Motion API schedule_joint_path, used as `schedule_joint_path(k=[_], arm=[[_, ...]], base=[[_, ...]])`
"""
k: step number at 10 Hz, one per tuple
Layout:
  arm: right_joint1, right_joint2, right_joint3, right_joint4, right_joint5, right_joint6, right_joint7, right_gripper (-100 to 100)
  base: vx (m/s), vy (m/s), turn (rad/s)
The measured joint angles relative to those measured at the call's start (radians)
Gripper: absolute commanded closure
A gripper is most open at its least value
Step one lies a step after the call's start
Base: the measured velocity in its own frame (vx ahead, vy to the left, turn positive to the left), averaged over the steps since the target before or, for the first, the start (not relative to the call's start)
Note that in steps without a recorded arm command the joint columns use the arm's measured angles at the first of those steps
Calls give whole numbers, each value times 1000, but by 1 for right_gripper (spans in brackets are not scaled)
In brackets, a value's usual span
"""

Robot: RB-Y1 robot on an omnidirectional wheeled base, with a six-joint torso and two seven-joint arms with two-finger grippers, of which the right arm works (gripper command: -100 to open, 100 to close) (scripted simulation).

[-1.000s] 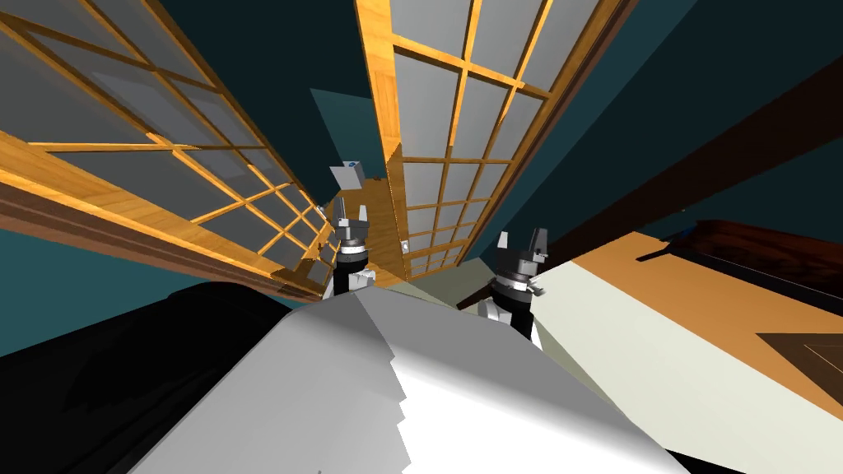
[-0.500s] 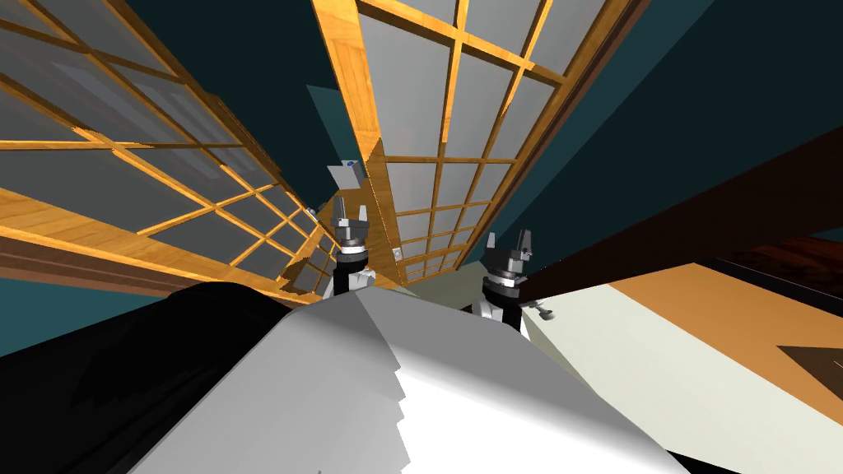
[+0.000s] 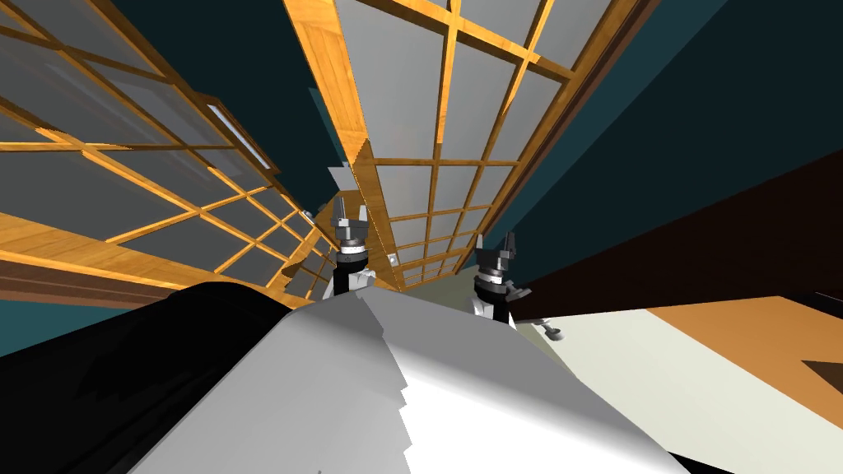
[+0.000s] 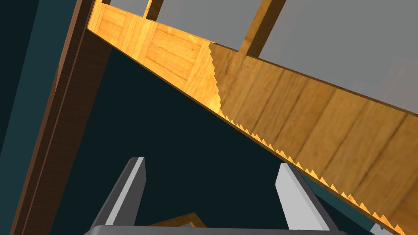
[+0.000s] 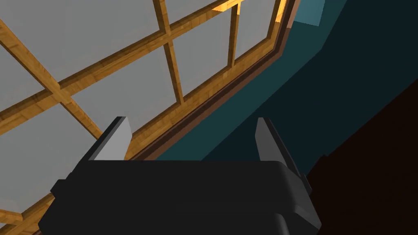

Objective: Push the door open

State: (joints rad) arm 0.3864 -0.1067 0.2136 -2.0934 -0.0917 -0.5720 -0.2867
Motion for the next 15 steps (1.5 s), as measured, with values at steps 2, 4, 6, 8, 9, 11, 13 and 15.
schedule_joint_path(k=[2,4,6,8,9,11,13,15], arm=[[-15,-9,26,36,-24,-9,-33,-100],[-24,-13,57,69,-45,-19,-60,-100],[-38,-19,79,106,-65,-31,-86,-100],[-54,-32,101,142,-94,-40,-124,-100],[-58,-38,111,152,-107,-39,-141,-100],[-69,-34,131,177,-116,-44,-153,-100],[-78,-39,150,205,-132,-55,-174,-100],[-91,-45,172,241,-153,-66,-202,-100]], base=[[87,-7,26],[61,0,22],[46,4,24],[51,0,28],[36,13,14],[13,14,11],[17,14,24],[17,15,24]])
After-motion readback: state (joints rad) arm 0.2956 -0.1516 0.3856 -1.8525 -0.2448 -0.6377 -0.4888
